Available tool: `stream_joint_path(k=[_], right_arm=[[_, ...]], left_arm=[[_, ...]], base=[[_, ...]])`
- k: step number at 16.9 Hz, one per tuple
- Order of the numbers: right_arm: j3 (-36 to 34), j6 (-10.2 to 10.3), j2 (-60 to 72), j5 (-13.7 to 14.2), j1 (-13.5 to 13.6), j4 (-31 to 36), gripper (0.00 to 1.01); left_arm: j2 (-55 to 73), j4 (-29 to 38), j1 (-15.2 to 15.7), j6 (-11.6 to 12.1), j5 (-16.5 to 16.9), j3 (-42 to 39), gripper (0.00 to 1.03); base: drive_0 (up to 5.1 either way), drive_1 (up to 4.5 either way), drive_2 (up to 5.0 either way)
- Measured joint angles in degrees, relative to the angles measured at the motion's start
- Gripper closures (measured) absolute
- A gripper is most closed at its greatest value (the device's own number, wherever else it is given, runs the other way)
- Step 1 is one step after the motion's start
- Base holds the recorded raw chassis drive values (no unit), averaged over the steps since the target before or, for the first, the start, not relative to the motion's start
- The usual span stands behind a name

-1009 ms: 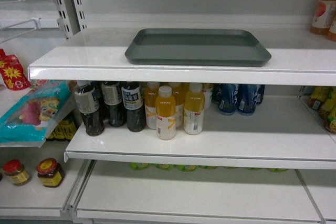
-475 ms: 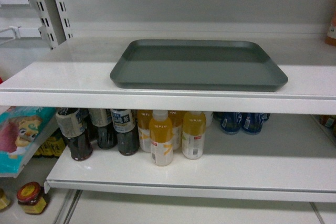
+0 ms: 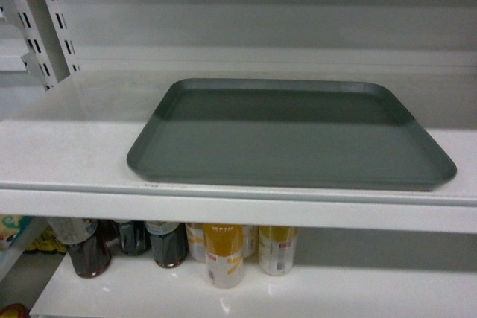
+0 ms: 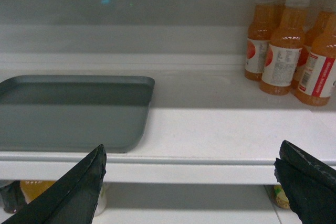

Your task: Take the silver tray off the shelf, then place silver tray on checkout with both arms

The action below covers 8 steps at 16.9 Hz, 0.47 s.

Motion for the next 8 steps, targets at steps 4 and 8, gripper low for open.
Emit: stream_joint_path(k=[4, 8], right_arm=[[0.0, 0.0, 0.0, 0.0, 0.0, 0.2, 0.03], [0.0, 0.0, 0.0, 0.0, 0.0, 0.1, 0.03]], left_arm=[[0.0, 0.1, 0.0, 0.0, -0.1, 0.0, 0.05], [0.0, 0.0, 0.0, 0.0, 0.0, 0.0, 0.05]], base=[[0.1, 4.07, -4.0], [0.0, 0.0, 0.0]])
